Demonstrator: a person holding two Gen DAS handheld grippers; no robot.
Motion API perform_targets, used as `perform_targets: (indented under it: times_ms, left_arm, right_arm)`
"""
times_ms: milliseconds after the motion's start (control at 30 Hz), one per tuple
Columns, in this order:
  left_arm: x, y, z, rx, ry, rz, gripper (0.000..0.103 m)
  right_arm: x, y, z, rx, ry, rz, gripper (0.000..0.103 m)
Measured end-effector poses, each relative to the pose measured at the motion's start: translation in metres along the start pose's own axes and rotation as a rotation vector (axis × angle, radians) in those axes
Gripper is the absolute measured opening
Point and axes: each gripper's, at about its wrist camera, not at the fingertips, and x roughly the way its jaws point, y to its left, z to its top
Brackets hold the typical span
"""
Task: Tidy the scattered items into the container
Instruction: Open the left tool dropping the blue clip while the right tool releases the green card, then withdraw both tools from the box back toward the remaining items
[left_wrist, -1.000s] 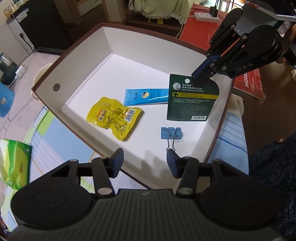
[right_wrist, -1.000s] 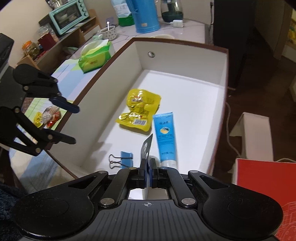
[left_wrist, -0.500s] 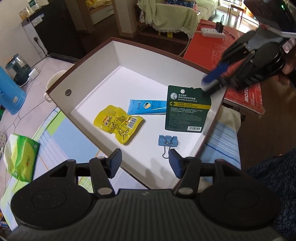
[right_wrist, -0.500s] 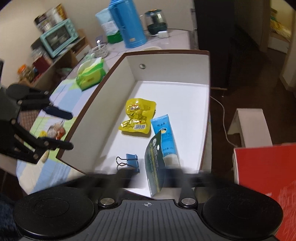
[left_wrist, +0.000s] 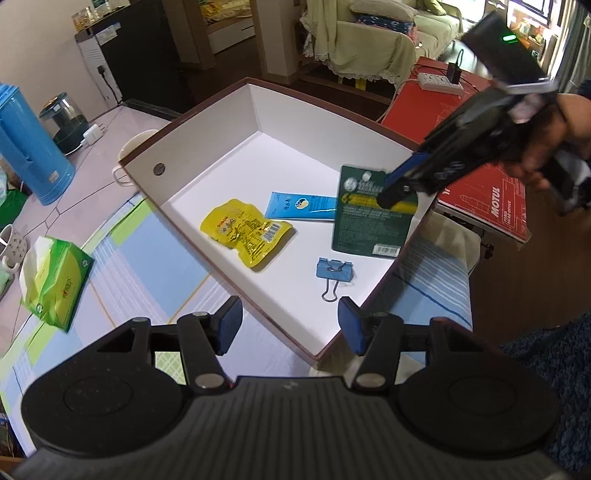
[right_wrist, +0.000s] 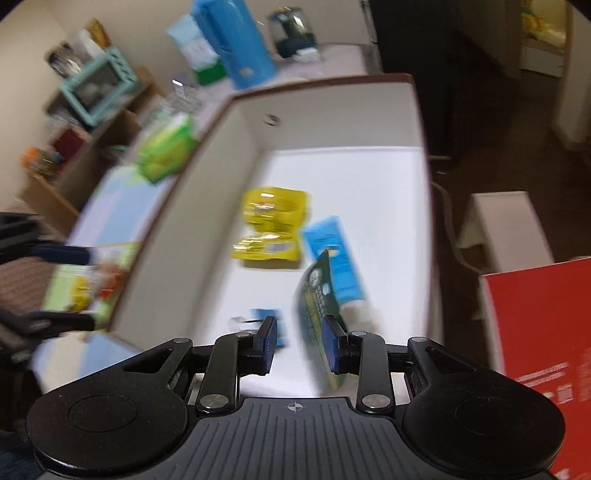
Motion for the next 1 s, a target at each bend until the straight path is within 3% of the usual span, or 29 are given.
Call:
perform_targets:
  times_ms: [167, 300, 467, 733, 767, 800, 833, 1000]
  left_arm:
    - [-0.006, 0.003, -0.004, -0.021, -0.008, 0.016, 0.055]
    - [-0.008, 0.005, -0.007, -0.021, -0.012, 0.017, 0.058]
    - [-0.007, 0.002, -0.006, 0.014, -0.012, 0.000, 0.058]
    - [-0.002, 0.015, -0.007, -0.019, -0.013, 0.025, 0.058]
    - [-0.002, 0.017, -0.008, -0.024, -0.013, 0.028, 0.059]
    - [-0.002, 0.019, -0.010, -0.030, -0.010, 0.032, 0.059]
    - [-0.002, 0.022, -0.012, -0.036, -0.006, 0.039, 0.060]
    - [-0.004, 0.034, -0.022, -0.066, -0.001, 0.058, 0.061]
  right_arm:
    - [0.004, 0.006, 0.013, -0.037, -0.003, -0.062, 0.032]
    - [0.000, 0.014, 0.004, -0.077, -0.001, -0.125, 0.032]
    - [0.007, 0.016, 0.001, -0.093, 0.017, -0.136, 0.032]
    - [0.029, 0.019, 0.018, -0.120, 0.041, -0.186, 0.032]
    - [0.025, 0.019, 0.017, -0.111, 0.028, -0.182, 0.042]
    - [0.021, 0.020, 0.015, -0.101, 0.014, -0.178, 0.078]
    - [0.016, 0.021, 0.012, -0.095, -0.004, -0.175, 0.089]
    - [-0.017, 0.032, -0.013, -0.034, -0.084, -0.138, 0.091]
